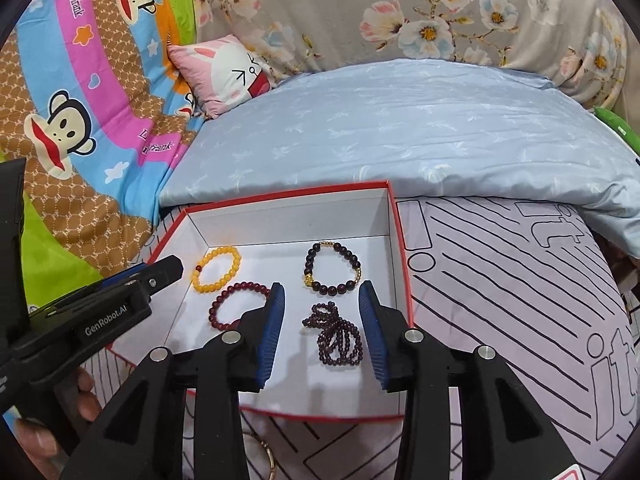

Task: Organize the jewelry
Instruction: 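Withdraw both grippers from the box back to the remaining jewelry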

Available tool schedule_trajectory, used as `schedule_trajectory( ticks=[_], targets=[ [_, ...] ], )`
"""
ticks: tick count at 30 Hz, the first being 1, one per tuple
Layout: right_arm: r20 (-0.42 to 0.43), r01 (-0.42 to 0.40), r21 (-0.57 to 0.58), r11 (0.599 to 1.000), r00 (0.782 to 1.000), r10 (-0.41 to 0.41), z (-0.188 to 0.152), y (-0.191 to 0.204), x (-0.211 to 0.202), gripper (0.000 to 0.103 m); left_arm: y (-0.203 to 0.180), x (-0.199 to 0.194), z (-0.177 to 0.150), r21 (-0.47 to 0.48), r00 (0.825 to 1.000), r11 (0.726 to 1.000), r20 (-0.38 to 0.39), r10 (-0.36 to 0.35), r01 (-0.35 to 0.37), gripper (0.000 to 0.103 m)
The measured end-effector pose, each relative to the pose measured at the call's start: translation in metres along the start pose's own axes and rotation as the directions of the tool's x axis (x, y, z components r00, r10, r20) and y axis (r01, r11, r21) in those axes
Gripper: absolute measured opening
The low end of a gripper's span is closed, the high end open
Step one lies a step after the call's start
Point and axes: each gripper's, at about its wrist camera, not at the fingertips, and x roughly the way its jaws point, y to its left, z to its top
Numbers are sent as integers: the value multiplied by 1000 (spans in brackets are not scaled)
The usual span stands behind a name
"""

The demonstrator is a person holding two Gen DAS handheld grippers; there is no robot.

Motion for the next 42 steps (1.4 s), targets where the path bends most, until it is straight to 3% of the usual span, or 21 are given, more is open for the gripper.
schedule_trajectory(
  ticks=[5, 8, 12, 22, 29, 42],
  targets=[
    [17, 6, -13, 1000, 1000, -6, -14, 2, -26, 40, 10, -23, -12, -5, 1000, 1000, 10, 8, -8, 40],
    [13, 16, -24, 1000, 1000, -15, -30, 5, -40, 41, 16, -42, -28, 2, 999, 999, 22, 32, -32, 48],
    [-3, 26, -30, 999, 1000, -26, -57, 8, -57, 41, 24, -59, -50, 1, 999, 999, 14, 35, -35, 49],
    [-64, 37, -8, 999, 997, -38, -123, 7, -81, 41, 34, -92, -132, 36, 997, 997, -39, 69, -67, 51],
    [-116, 41, 17, 999, 992, -39, -158, 4, -86, 41, 37, -101, -172, 32, 995, 998, -78, 54, -51, 53],
    [-119, 16, -5, 1000, 993, -17, -172, 24, -89, 41, 40, -102, -187, 17, 994, 999, -94, 49, -48, 55]
  ],
)
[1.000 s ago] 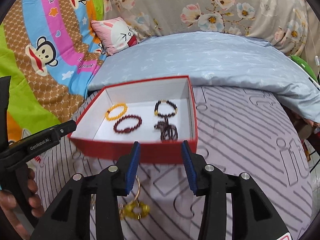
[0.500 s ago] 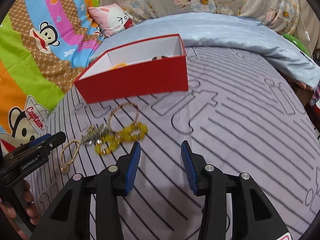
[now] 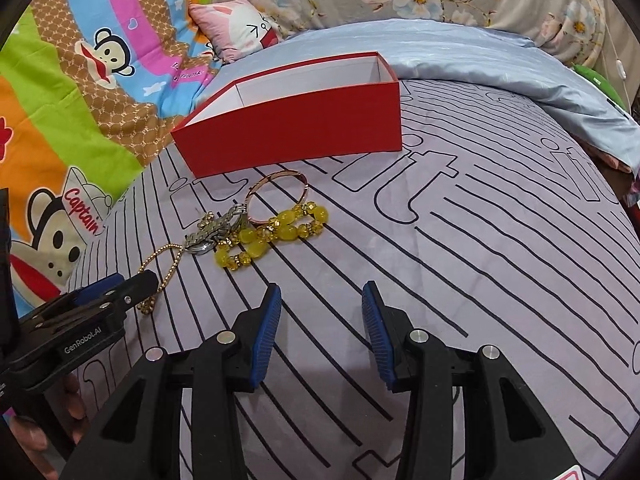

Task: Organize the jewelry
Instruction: 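Grasp the chunky yellow bead bracelet with the right gripper while the left gripper approaches the gold chain bracelet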

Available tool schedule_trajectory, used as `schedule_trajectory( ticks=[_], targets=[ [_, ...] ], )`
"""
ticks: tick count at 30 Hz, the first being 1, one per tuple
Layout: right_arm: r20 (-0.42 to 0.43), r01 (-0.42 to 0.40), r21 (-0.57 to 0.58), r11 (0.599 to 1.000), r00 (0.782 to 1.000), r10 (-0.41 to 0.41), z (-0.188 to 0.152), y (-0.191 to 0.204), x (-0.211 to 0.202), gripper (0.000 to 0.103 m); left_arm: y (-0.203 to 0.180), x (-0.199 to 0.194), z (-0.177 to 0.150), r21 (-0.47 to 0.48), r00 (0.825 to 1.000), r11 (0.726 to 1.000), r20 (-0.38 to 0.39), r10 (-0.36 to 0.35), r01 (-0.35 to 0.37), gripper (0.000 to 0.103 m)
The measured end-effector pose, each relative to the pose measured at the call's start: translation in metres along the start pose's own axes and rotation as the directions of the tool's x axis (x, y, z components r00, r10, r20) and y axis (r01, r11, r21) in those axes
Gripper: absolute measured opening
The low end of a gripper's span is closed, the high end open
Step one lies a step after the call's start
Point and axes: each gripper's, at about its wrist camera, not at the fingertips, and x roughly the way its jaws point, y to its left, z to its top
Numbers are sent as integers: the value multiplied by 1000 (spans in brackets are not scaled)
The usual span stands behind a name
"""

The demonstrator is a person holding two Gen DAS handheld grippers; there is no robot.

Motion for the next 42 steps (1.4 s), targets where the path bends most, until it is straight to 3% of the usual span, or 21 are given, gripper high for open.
schedule_trajectory(
  ticks=[12, 17, 20, 27, 32, 42],
  targets=[
    [-6, -29, 37, 999, 1000, 29, 11, 4, 11, 39, 8, 2, 3, -25, 1000, 1000, -1, 18, -18, 55],
    [-28, -60, 37, 998, 998, 61, 19, 16, 24, 29, 14, 1, 4, -52, 1000, 999, 4, 5, -5, 55],
    [-35, -76, 37, 996, 996, 77, 23, 23, 30, 29, 11, 2, 4, -40, 1000, 999, 6, 21, -21, 55],
    [-43, -51, 23, 998, 998, 52, 31, 36, 43, 27, 6, 3, 3, -15, 1000, 999, 5, 30, -30, 55],
    [-45, -8, -9, 1000, 999, 7, 31, 39, 44, 10, 5, 4, 4, -6, 999, 999, 1, 40, -40, 55],
    [-42, 10, 8, 1000, 999, -9, 8, 14, 17, 9, 0, 10, 10, 22, 997, 996, -2, 83, -83, 50]
  ],
)
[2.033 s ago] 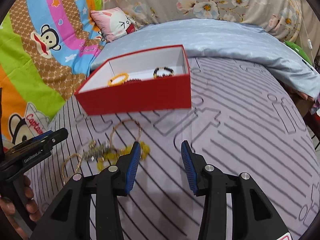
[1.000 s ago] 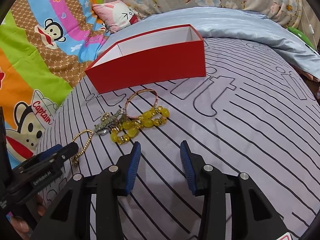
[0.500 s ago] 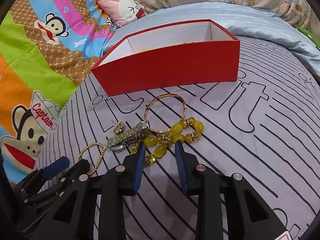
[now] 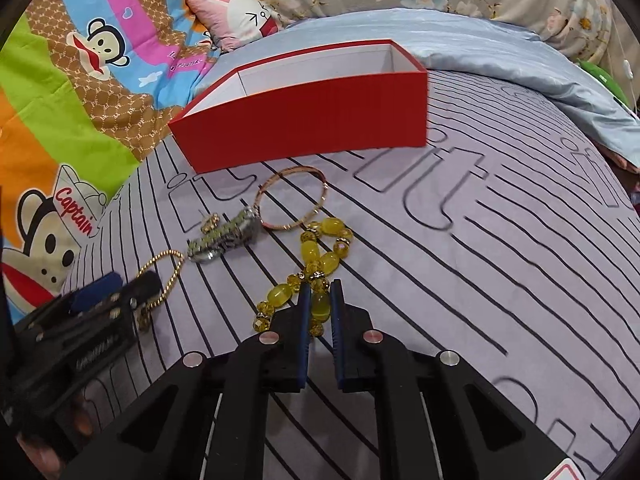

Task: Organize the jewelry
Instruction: 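Grasp the chunky yellow bead bracelet with the right gripper while the left gripper approaches the gold chain bracelet, then grasp the gold chain bracelet with the left gripper while the right gripper lifts the yellow bracelet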

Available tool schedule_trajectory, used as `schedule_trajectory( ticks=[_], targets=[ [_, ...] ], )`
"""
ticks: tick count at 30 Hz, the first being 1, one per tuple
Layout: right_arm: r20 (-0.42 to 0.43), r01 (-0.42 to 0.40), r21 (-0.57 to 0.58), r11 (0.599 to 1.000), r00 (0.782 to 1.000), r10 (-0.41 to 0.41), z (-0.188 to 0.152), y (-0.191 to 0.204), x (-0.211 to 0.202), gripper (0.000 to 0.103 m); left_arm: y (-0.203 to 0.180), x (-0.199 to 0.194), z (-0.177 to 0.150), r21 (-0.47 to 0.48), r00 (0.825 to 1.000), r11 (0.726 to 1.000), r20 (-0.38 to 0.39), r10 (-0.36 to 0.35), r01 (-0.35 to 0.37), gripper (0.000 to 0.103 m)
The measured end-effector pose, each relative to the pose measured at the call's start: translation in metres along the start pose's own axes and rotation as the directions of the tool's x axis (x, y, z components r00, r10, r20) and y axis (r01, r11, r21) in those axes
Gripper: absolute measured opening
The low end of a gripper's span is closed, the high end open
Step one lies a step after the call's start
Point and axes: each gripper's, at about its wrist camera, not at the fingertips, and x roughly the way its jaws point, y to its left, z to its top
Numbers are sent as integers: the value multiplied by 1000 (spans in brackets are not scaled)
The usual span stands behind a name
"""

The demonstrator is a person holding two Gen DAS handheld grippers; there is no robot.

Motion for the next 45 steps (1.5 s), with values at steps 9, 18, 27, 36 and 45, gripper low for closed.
schedule_trajectory(
  ticks=[9, 18, 27, 36, 45],
  targets=[
    [-6, 0, 11, 1000, 1000, 0, -11, -10, -12, 9, -5, 3, 4, 36, 1000, 999, 7, -28, 27, 3],
    [17, -20, 35, 999, 1000, 19, -6, -14, -25, 9, -2, -2, 6, 3, 996, 996, 3, -85, 85, 3],
    [70, -46, 53, 998, 997, 42, 7, -17, -45, 9, -7, -29, 24, -7, 989, 990, 52, -139, 139, 3],
    [126, -64, 51, 997, 990, 57, 23, -17, -65, 9, -21, -60, 47, 15, 978, 984, 111, -179, 179, 3],
    [181, -74, 35, 997, 981, 67, 46, -15, -77, 9, -31, -73, 76, 30, 967, 981, 160, -196, 194, 3]
  ],
)
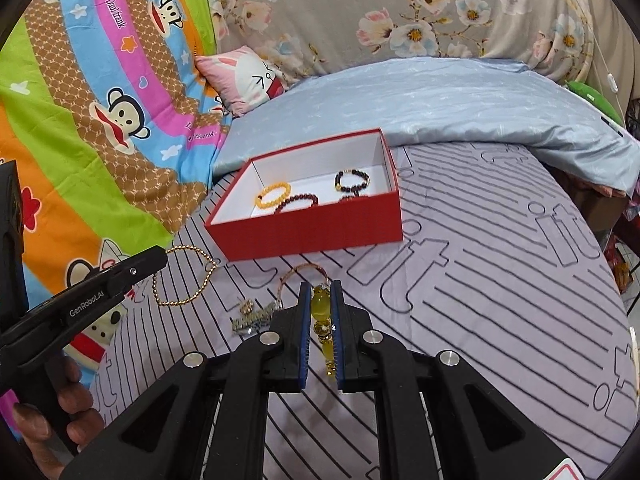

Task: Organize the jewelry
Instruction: 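Grasp the gold chain bracelet with the left gripper while the right gripper lifts the yellow bracelet, then carry both bracelets into the red box and open both grippers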

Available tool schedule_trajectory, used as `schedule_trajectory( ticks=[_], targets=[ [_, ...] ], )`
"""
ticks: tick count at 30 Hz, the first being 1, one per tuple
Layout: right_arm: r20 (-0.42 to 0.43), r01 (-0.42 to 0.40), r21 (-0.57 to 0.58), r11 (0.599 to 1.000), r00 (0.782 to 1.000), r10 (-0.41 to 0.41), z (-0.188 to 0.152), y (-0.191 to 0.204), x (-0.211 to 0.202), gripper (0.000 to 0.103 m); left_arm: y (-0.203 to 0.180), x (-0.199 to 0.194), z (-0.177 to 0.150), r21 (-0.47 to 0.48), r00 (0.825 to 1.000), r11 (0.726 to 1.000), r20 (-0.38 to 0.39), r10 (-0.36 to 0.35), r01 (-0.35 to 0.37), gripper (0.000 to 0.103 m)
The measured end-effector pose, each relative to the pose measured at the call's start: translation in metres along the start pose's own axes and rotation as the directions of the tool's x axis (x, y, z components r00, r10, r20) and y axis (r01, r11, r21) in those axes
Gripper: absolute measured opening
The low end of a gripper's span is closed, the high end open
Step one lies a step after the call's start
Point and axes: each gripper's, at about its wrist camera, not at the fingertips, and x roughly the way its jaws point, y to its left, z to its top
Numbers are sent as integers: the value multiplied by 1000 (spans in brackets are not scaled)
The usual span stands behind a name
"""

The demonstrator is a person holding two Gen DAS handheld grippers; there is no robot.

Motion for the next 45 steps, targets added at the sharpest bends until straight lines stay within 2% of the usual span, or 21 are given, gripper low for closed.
schedule_trajectory(
  ticks=[9, 16, 19, 29, 41, 44, 45],
  targets=[
    [76, -7, -51, 999, 997, 11, 55, 6, 10, 9, -6, 17, 48, 23, 998, 999, 53, 40, -42, 3],
    [111, 3, -95, 995, 994, 7, 105, 10, 42, 9, -7, 57, 89, 72, 987, 987, 78, 139, -144, 3],
    [109, 9, -103, 995, 994, 3, 119, 9, 60, 9, -6, 77, 100, 80, 984, 983, 68, 162, -167, 3],
    [60, 8, -104, 994, 998, -2, 134, 5, 115, 9, -3, 144, 106, 87, 975, 971, -8, 222, -221, 3],
    [-1, 12, -89, 996, 1000, -12, 130, -5, 161, 10, -9, 182, 103, 99, 970, 968, -56, 238, -231, 4],
    [9, 8, -87, 996, 1000, -8, 130, -5, 162, 14, -8, 187, 103, 85, 969, 970, -72, 234, -228, 5],
    [10, 7, -88, 996, 1000, -6, 130, -5, 161, 15, -7, 188, 103, 78, 968, 969, -75, 240, -234, 13]
  ],
)
